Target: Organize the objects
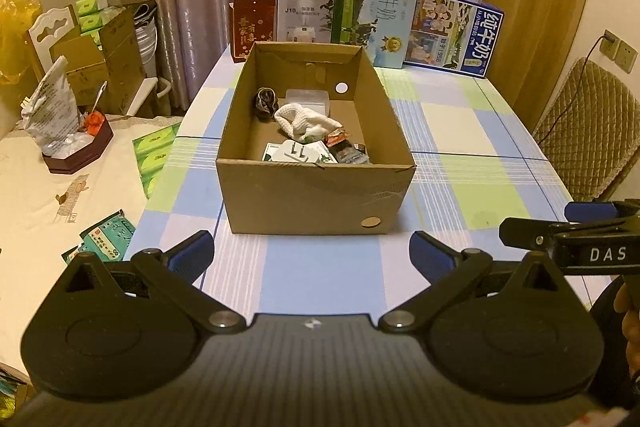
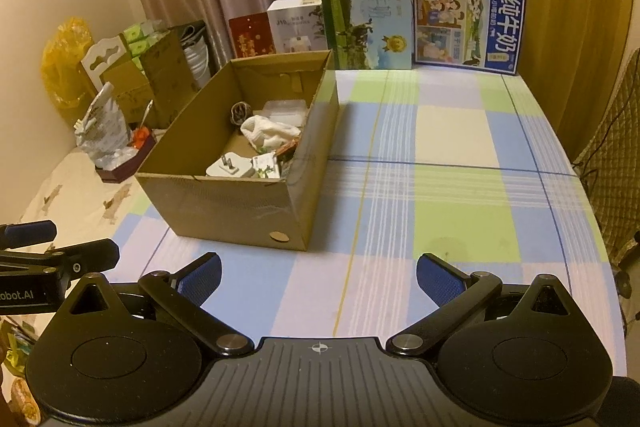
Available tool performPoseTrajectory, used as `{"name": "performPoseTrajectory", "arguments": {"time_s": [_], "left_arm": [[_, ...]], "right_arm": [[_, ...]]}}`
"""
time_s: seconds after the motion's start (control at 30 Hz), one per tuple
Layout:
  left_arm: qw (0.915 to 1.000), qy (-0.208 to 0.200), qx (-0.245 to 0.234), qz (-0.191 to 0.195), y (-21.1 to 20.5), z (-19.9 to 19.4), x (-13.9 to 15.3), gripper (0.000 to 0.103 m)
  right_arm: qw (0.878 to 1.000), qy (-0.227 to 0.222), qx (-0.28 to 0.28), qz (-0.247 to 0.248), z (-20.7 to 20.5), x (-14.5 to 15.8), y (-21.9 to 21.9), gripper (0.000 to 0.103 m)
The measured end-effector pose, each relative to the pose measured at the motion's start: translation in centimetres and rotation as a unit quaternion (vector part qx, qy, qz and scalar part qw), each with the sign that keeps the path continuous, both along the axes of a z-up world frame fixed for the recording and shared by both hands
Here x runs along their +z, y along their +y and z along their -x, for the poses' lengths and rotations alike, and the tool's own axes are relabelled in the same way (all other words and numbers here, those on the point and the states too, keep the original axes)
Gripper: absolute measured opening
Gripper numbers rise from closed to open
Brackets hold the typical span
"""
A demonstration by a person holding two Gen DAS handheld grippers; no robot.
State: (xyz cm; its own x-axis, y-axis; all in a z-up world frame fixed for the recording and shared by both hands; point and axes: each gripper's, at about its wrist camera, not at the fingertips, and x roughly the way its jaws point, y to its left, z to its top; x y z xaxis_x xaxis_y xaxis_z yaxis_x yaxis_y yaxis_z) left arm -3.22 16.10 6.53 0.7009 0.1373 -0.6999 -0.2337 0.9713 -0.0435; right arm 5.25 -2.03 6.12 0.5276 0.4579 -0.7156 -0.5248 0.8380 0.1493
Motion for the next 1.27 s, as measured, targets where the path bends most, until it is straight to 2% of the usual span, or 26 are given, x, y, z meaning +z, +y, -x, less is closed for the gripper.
{"name": "performPoseTrajectory", "arguments": {"time_s": [1.0,1.27], "left_arm": [[1.0,0.001,-0.002,-0.003,-0.15,-0.22,-0.37,0.102],[1.0,-0.006,-0.001,0.008,-0.11,-0.2,-0.32,0.102]], "right_arm": [[1.0,0.003,0.001,0.003,0.01,-0.24,0.11,0.101],[1.0,0.005,0.001,0.001,0.02,-0.2,0.02,0.101]]}}
